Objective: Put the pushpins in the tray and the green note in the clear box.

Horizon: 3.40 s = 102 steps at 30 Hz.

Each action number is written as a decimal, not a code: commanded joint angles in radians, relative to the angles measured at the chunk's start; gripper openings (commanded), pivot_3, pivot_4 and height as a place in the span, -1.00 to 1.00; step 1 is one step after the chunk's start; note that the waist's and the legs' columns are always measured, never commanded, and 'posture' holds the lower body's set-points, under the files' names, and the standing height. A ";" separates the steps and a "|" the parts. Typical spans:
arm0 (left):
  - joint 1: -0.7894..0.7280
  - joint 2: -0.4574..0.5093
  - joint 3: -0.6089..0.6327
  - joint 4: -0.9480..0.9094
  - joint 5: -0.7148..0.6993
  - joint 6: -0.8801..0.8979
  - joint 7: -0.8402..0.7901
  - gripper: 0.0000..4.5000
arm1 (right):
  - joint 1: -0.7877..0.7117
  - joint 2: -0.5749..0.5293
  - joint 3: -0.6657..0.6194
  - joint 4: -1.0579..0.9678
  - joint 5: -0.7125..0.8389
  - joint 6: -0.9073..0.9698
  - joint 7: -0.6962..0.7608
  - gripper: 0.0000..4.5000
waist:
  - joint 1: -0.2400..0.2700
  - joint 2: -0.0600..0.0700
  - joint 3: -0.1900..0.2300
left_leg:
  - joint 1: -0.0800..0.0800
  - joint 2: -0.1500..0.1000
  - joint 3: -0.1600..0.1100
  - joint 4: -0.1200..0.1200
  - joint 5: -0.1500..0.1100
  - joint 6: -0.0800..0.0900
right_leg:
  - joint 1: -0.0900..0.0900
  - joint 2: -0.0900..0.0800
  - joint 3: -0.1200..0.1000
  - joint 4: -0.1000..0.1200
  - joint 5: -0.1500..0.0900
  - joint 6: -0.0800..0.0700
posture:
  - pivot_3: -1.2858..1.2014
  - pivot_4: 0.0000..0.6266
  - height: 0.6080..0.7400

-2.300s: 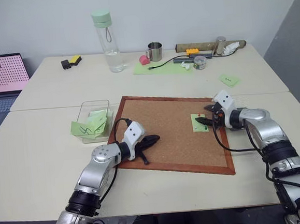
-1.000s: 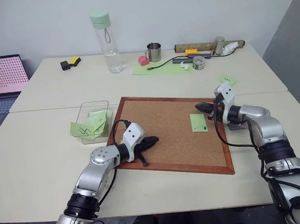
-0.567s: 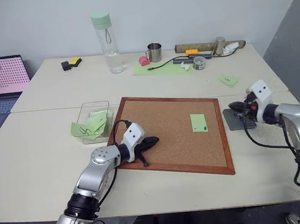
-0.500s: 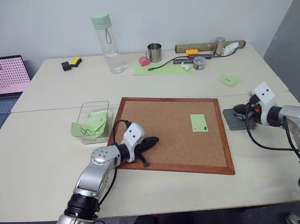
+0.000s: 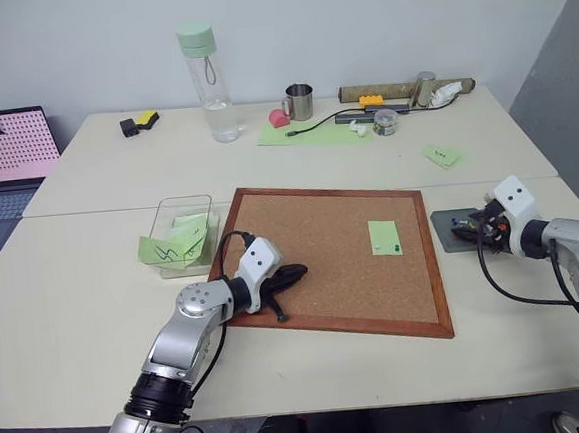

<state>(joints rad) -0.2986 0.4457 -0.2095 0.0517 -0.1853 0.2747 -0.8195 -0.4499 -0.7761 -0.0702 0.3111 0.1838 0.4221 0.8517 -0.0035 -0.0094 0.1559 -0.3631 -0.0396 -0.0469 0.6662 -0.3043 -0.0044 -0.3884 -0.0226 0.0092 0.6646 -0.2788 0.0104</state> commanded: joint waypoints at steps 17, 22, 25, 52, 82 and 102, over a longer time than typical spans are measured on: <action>0.026 0.028 -0.020 0.043 0.036 0.037 -0.009 -1.00 | 0.054 0.139 0.115 -0.234 0.048 -0.017 0.039 0.56 | 0.001 -0.001 -0.001 | 0.000 0.000 -0.001 0.000 0.000 0.000 | 0.000 0.000 0.000 0.000 0.000 0.000 | 0.03 -0.52 1.00; 0.027 0.031 -0.020 0.042 0.035 0.039 -0.008 -1.00 | 0.049 0.163 0.119 -0.185 0.033 -0.051 0.040 0.24 | 0.000 -0.001 -0.001 | 0.000 0.000 -0.001 0.000 0.000 0.000 | 0.000 0.000 0.000 0.000 0.000 0.000 | 0.03 -0.52 1.00; 0.029 0.032 -0.019 0.040 0.035 0.039 -0.007 -1.00 | 0.046 0.174 0.120 -0.168 0.034 -0.061 0.040 -0.03 | 0.000 -0.001 -0.001 | 0.000 0.000 -0.001 0.000 0.000 0.000 | 0.000 0.000 0.000 0.000 0.000 0.000 | 0.03 -0.52 1.00; 0.062 0.033 -0.019 0.019 0.035 0.050 0.004 -1.00 | 0.038 0.183 -0.006 -0.295 0.213 0.078 0.047 -0.99 | -0.002 -0.001 -0.001 | 0.000 0.000 -0.001 0.000 0.000 0.000 | 0.000 0.000 0.000 0.000 0.000 0.000 | 0.03 -0.52 1.00; 0.057 0.031 -0.029 0.028 0.046 0.041 0.004 -1.00 | 0.045 0.001 -0.032 -0.012 -0.012 -0.004 -0.082 -0.30 | -0.002 0.000 -0.002 | 0.000 0.000 0.000 -0.001 0.000 0.000 | 0.000 0.000 0.000 0.000 0.000 0.000 | 0.03 -0.52 1.00; 0.061 0.034 -0.024 0.025 0.045 0.045 0.005 -1.00 | 0.045 0.114 0.090 -0.361 0.092 0.065 0.034 0.30 | -0.002 -0.001 -0.003 | 0.000 0.000 -0.001 -0.001 0.000 0.000 | 0.000 0.000 0.000 -0.001 0.000 0.000 | 0.03 -0.52 1.00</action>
<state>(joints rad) -0.2718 0.4608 -0.2082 0.0303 -0.1809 0.2807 -0.8151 -0.3925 -0.6797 0.0057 -0.0308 0.2871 0.5123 0.9073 -0.0055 -0.0100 0.1533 -0.3628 -0.0392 -0.0478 0.6655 -0.3043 -0.0043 -0.3883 -0.0222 0.0090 0.6640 -0.2789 0.0106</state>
